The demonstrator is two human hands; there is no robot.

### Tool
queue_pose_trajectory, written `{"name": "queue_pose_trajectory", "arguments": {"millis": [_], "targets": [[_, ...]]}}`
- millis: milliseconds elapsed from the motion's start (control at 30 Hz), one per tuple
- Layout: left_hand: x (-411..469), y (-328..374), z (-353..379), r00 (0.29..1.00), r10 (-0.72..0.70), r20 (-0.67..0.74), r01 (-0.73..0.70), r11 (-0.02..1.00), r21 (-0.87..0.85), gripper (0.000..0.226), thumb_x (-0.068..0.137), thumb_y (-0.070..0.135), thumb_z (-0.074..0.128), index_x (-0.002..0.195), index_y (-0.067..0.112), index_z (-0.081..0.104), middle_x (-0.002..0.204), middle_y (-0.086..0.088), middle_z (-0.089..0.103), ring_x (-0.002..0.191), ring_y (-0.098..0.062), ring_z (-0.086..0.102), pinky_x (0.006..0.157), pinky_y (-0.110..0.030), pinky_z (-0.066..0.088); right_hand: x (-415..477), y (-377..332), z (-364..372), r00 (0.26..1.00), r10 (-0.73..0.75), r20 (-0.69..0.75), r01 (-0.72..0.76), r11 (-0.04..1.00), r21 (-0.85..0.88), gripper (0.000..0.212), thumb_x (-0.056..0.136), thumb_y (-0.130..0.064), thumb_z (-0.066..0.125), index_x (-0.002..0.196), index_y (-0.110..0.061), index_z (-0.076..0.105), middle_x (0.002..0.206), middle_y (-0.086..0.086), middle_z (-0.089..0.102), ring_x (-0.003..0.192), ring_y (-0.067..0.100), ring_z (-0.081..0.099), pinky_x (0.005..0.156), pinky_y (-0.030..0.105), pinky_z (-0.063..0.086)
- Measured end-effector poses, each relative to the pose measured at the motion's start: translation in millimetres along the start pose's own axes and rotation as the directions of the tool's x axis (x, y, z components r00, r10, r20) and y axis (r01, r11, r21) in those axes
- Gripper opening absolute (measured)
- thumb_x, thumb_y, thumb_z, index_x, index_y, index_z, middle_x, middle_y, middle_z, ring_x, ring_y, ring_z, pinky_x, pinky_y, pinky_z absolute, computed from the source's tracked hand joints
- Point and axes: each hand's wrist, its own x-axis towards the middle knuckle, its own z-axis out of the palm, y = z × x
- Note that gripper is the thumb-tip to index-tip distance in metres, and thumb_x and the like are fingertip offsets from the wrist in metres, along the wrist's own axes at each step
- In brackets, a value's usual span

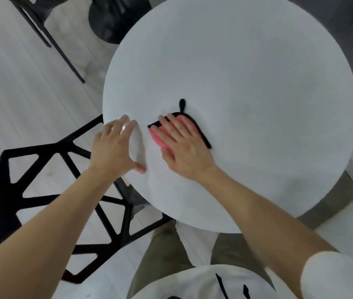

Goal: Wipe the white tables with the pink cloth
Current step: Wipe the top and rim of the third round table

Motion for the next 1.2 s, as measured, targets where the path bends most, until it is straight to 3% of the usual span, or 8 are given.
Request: {"name": "queue_pose_trajectory", "arguments": {"millis": [133,333,433,533,700,800,967,1200], "targets": [[-1.3,-6.2,5.1,0.999,0.041,-0.026,-0.041,0.999,-0.023,0.149,0.045,0.075,0.098,0.168,0.031,0.025,0.179,0.006,0.016,0.163,-0.03,0.02,0.127,-0.054,0.029,-65.1,120.6,-27.0,0.88,0.468,-0.08,-0.474,0.871,-0.128,0.063,0.114,-0.039,0.035,0.173,-0.024,0.024,0.18,0.009,0.023,0.167,0.03,0.019,0.134,0.056,0.017],[-7.9,-23.2,20.7,0.994,0.025,-0.104,-0.037,0.993,-0.113,0.14,0.052,0.082,0.091,0.165,0.03,0.027,0.177,-0.001,0.019,0.164,-0.028,0.021,0.129,-0.053,0.028,-25.0,106.1,-10.4,0.419,0.883,-0.213,-0.907,0.418,-0.052,0.069,0.108,-0.04,0.029,0.172,-0.016,0.025,0.179,0.016,0.021,0.166,0.037,0.017,0.132,0.062,0.013],[-30.1,-36.2,31.9,0.988,-0.057,-0.146,0.029,0.981,-0.189,0.13,0.062,0.087,0.082,0.163,0.025,0.03,0.175,-0.009,0.025,0.16,-0.033,0.029,0.124,-0.057,0.036,36.5,15.5,7.3,0.669,0.72,-0.186,-0.74,0.669,-0.073,0.068,0.108,-0.038,0.032,0.172,-0.016,0.025,0.179,0.018,0.021,0.167,0.038,0.016,0.133,0.061,0.011],[-50.4,-57.9,41.8,0.979,-0.15,-0.138,0.101,0.945,-0.311,0.116,0.072,0.073,0.086,0.163,0.02,0.038,0.172,-0.009,0.035,0.157,-0.032,0.036,0.122,-0.057,0.042,61.7,-79.8,22.7,0.978,0.205,-0.025,-0.207,0.975,-0.083,0.064,0.112,-0.033,0.033,0.173,-0.018,0.025,0.18,0.015,0.019,0.168,0.034,0.011,0.134,0.058,0.01],[-61.1,-74.3,46.7,0.977,-0.21,-0.024,0.191,0.926,-0.326,0.095,0.081,0.058,0.087,0.159,0.021,0.047,0.159,-0.003,0.049,0.142,-0.029,0.053,0.11,-0.048,0.052,8.2,-60.7,9.7,0.935,-0.317,0.159,0.324,0.946,-0.021,0.062,0.112,-0.033,0.038,0.173,-0.028,0.026,0.181,0.003,0.017,0.169,0.024,0.008,0.135,0.054,0.014],[-65.4,-66.0,49.1,0.973,-0.233,0.004,0.216,0.896,-0.389,0.087,0.086,0.058,0.084,0.157,0.023,0.049,0.154,-0.001,0.053,0.138,-0.026,0.056,0.107,-0.047,0.054,7.7,9.0,-4.8,0.961,-0.242,0.133,0.255,0.963,-0.089,0.061,0.112,-0.031,0.041,0.172,-0.029,0.029,0.18,0.002,0.023,0.168,0.023,0.016,0.134,0.054,0.019],[-89.1,-60.3,57.5,0.962,-0.269,-0.034,0.235,0.89,-0.39,0.068,0.093,0.048,0.081,0.152,0.022,0.058,0.151,0.0,0.057,0.133,-0.025,0.06,0.101,-0.046,0.055,113.1,26.3,10.0,0.929,0.368,-0.046,-0.371,0.918,-0.14,0.065,0.11,-0.039,0.028,0.173,-0.022,0.024,0.18,0.012,0.022,0.167,0.032,0.017,0.135,0.056,0.01],[-124.3,-72.4,65.6,0.907,-0.395,-0.146,0.333,0.885,-0.327,0.013,0.103,0.033,0.071,0.1,0.024,0.079,0.112,0.005,0.07,0.088,-0.023,0.068,0.077,-0.044,0.058,112.6,-120.5,44.1,0.993,-0.113,0.043,0.117,0.99,-0.082,0.06,0.109,-0.036,0.032,0.165,-0.021,0.044,0.176,0.014,0.03,0.165,0.036,0.021,0.133,0.06,0.012]]}}
